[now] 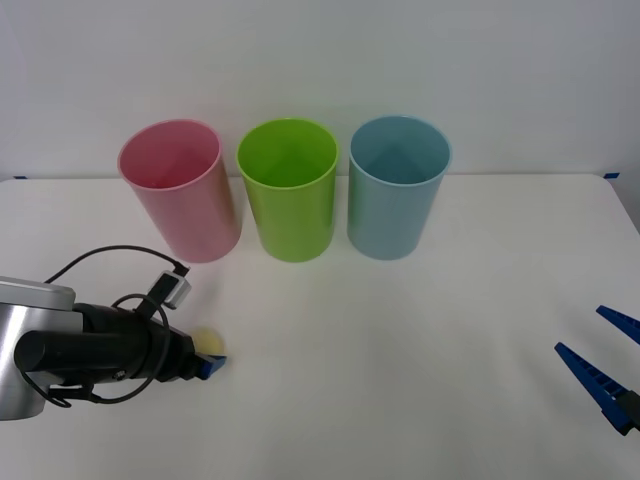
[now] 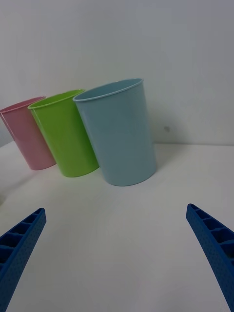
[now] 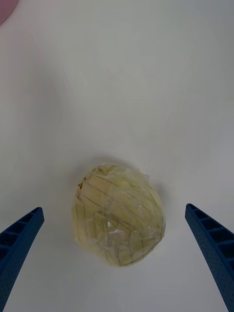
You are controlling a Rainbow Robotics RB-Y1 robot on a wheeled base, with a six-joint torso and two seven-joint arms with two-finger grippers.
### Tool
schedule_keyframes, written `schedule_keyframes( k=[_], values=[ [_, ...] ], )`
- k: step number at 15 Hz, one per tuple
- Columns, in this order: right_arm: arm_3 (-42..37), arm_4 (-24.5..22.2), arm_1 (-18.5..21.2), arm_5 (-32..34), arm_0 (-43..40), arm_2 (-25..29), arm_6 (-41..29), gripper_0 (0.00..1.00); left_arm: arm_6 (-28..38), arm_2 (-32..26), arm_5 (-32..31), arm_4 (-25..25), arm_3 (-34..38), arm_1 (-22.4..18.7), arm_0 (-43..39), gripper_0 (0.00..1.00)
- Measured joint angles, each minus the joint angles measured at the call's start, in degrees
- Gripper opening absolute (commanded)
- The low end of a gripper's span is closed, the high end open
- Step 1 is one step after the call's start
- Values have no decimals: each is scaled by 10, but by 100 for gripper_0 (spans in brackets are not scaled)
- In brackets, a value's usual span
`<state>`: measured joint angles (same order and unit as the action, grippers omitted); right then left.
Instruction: Put cans in the blue bin and PET bottles in the pink bin and trash in the green bin.
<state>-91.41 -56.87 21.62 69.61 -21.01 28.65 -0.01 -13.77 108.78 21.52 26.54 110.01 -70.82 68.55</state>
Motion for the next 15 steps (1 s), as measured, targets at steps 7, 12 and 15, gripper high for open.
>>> schedule_keyframes(
  k=[7,12,15],
  values=[
    [0,0,0,0,0,0,0,100,3,-1,-1,17,-23,26,-1,100],
    [0,0,0,0,0,0,0,100,4,0,-6,10,-35,27,-9,89],
    [0,0,0,0,0,0,0,100,6,-1,-9,15,-39,32,-9,82]
  ],
)
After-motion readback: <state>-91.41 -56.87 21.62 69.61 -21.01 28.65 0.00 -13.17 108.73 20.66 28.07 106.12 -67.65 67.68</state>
